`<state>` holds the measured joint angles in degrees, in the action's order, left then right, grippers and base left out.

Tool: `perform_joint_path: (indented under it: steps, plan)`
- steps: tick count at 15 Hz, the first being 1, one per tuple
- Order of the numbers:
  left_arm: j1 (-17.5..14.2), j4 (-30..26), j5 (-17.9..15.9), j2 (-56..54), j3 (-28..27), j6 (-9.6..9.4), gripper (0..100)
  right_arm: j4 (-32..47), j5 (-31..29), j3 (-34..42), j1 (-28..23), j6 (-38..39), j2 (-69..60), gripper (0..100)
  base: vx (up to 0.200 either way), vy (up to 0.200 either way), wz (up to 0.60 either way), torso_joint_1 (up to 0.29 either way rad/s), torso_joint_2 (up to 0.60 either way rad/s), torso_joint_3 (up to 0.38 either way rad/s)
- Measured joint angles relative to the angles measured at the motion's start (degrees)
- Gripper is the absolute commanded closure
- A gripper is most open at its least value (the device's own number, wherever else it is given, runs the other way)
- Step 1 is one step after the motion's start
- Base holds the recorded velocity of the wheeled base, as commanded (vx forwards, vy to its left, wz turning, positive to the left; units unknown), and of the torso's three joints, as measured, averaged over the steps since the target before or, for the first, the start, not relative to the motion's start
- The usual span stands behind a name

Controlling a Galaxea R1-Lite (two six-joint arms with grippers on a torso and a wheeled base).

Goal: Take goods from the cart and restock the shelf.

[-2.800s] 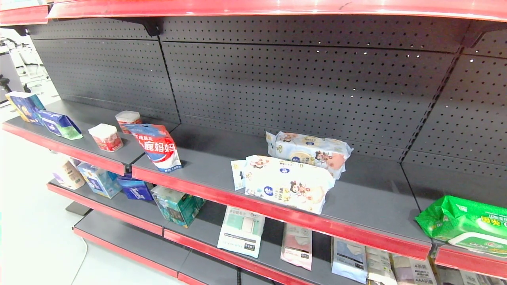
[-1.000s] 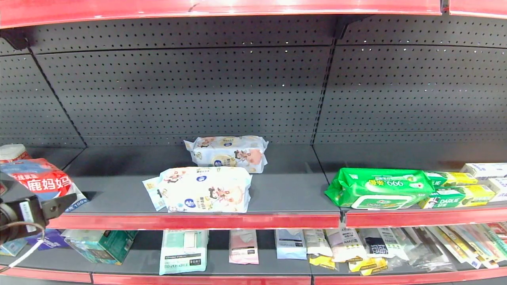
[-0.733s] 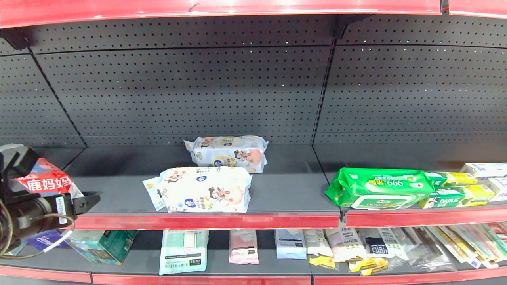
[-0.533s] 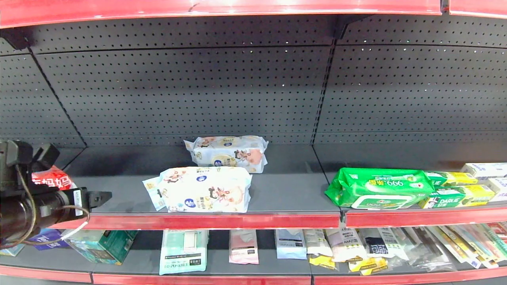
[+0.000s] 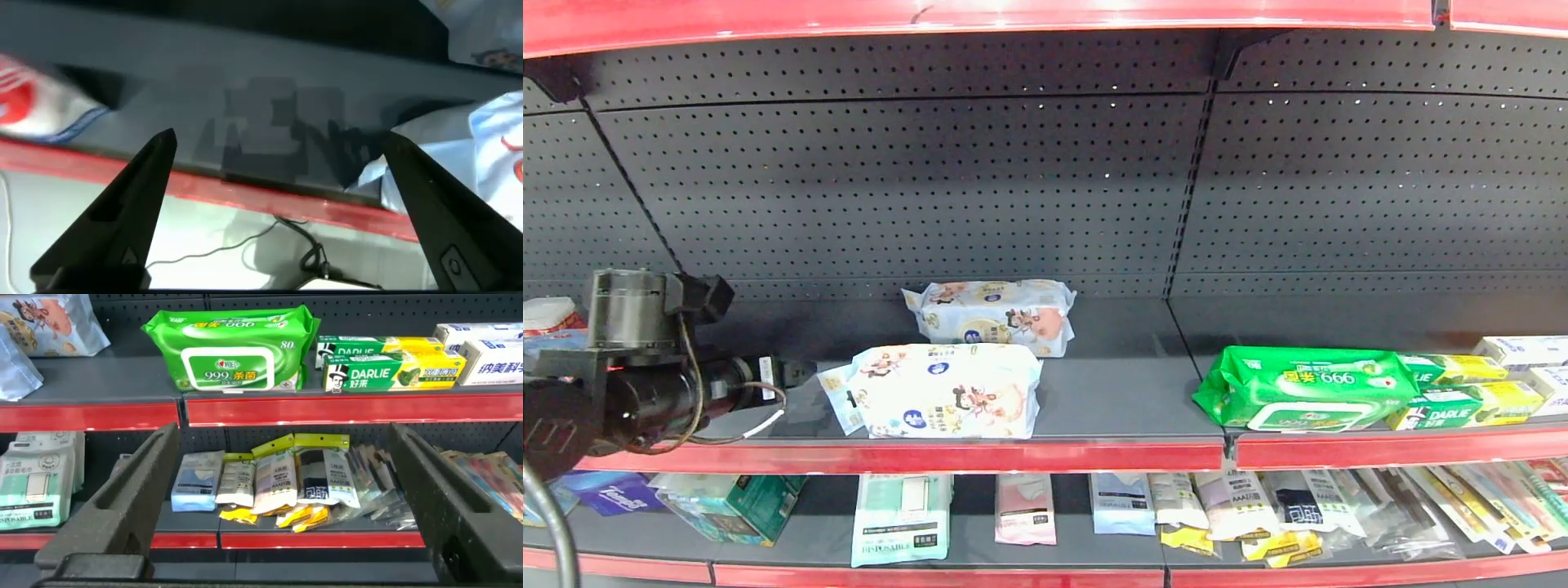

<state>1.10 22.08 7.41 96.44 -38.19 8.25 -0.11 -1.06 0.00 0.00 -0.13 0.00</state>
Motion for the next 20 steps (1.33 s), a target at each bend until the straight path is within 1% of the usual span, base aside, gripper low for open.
perform_joint_path:
  steps: [3, 7, 12, 20]
  plan:
    - [0.80, 0.83, -0.33, 4.35, -1.74, -0.11, 0, -0.02, 0.00, 0.00, 0.00, -0.02, 0.00, 0, 0.000, 0.000, 0.00, 0.000, 0.00, 0.000]
    - [2.47, 0.88, -1.48, 7.28, -2.84, -0.11, 0, -0.02, 0.02, 0.00, 0.00, 0.00, 0.00, 0, 0.000, 0.000, 0.00, 0.000, 0.00, 0.000]
    - [3.44, 0.94, -1.78, 8.58, -3.56, -0.02, 0, -0.02, 0.00, 0.00, 0.00, 0.00, 0.00, 0, 0.000, 0.000, 0.00, 0.000, 0.00, 0.000]
    - [6.25, 0.85, -1.73, 10.03, -5.13, 0.20, 0, -0.02, 0.02, 0.00, 0.00, 0.00, 0.00, 0, 0.000, 0.000, 0.00, 0.000, 0.00, 0.000]
